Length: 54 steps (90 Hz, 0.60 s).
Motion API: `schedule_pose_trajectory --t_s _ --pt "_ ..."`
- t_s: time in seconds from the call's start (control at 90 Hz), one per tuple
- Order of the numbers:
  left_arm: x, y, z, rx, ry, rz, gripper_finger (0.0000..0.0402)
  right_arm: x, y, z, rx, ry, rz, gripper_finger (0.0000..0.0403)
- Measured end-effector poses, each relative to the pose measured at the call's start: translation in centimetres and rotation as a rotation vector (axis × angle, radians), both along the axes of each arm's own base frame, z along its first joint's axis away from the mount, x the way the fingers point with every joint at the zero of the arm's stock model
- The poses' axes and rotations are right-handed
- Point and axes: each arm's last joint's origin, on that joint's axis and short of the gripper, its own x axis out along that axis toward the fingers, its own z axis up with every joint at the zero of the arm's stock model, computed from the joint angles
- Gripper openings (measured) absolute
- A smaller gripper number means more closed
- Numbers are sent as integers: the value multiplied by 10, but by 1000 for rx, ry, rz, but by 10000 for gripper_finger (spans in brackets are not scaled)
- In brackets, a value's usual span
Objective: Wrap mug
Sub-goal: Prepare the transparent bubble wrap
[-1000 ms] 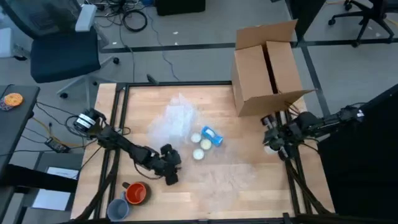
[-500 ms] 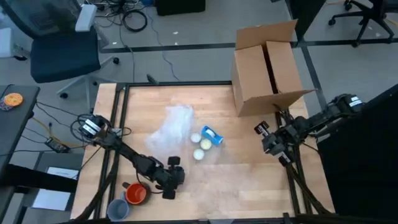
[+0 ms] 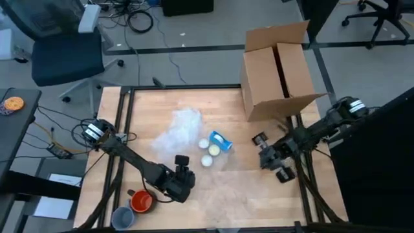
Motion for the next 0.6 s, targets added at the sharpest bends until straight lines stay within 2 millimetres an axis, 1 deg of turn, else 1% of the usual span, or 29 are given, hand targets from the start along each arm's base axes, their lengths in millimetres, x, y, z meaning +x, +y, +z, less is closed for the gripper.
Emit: schedule_pose_trajectory --t_s 0.1,0.156,0.233,0.356,0.411,0.5,0.544,0.6 --pt "-7 1 -2 32 57 5 124 23 8 -8 -8 47 -11 3" --pt "-11 2 -2 44 83 16 124 33 10 -13 19 92 -24 3" --pt "-18 2 2 65 106 13 124 43 8 -21 102 167 -87 2" --pt "-26 2 14 91 73 15 124 52 1 -31 217 312 -196 1" --pt "-28 4 18 94 55 31 124 56 -1 -35 264 390 -208 1" --pt "-29 5 22 91 34 49 124 66 3 -35 327 516 -178 0" --pt "-29 5 22 87 31 52 124 72 9 -35 339 612 -159 0" --pt "-28 4 21 79 19 54 124 79 20 -39 334 773 -148 0"
